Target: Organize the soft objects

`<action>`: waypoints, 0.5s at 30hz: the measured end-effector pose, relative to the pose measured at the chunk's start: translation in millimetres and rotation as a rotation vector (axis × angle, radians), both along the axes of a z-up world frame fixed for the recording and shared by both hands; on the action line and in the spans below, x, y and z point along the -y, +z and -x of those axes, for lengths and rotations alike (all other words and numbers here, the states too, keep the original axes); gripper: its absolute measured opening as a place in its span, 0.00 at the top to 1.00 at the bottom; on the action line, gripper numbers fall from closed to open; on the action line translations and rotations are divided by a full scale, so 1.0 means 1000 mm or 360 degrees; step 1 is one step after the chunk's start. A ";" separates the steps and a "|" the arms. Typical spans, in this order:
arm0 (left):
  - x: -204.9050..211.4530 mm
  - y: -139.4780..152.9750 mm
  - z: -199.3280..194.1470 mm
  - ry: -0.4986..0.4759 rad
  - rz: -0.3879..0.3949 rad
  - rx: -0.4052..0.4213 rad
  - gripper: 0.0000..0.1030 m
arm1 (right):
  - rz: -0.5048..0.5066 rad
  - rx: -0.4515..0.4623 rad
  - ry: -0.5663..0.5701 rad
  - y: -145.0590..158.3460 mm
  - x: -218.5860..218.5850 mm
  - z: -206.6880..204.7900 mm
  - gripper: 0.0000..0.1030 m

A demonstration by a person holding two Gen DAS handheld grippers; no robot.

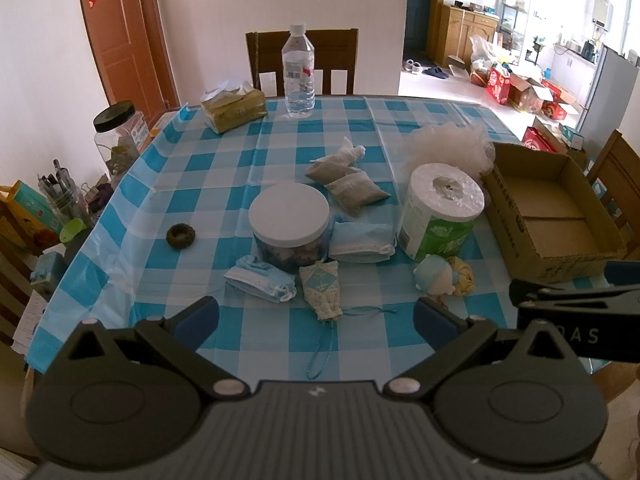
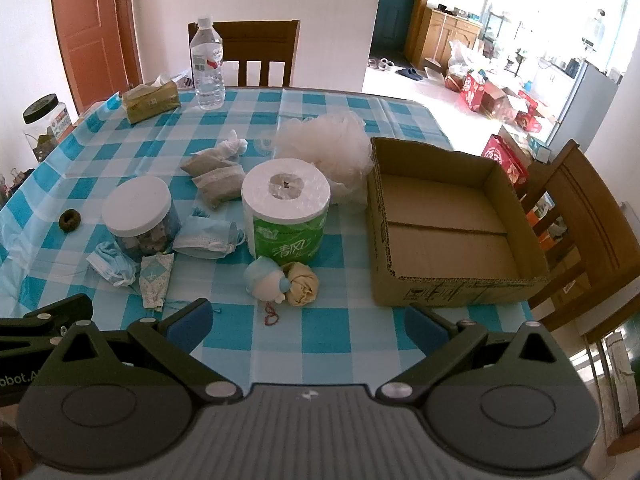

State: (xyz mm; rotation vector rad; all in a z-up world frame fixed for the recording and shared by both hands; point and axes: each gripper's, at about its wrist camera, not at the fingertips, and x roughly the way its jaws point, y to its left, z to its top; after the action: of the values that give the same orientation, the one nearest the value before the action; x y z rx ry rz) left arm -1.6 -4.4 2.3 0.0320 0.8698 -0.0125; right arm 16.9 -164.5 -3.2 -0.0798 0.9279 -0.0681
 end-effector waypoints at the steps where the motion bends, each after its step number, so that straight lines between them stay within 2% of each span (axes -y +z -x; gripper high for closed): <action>1: 0.000 0.000 0.000 -0.0001 0.0000 0.0000 0.01 | 0.0001 -0.0001 -0.0001 0.000 0.000 0.000 0.00; 15: 0.001 0.000 0.000 0.0000 -0.0003 0.0002 0.01 | -0.0001 0.0010 0.0014 0.002 0.003 0.002 0.00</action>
State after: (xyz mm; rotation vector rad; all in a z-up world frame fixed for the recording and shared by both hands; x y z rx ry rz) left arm -2.1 -5.8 1.9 0.0340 0.8684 -0.0113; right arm 15.2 -167.7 -1.4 -0.0829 0.9211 -0.0597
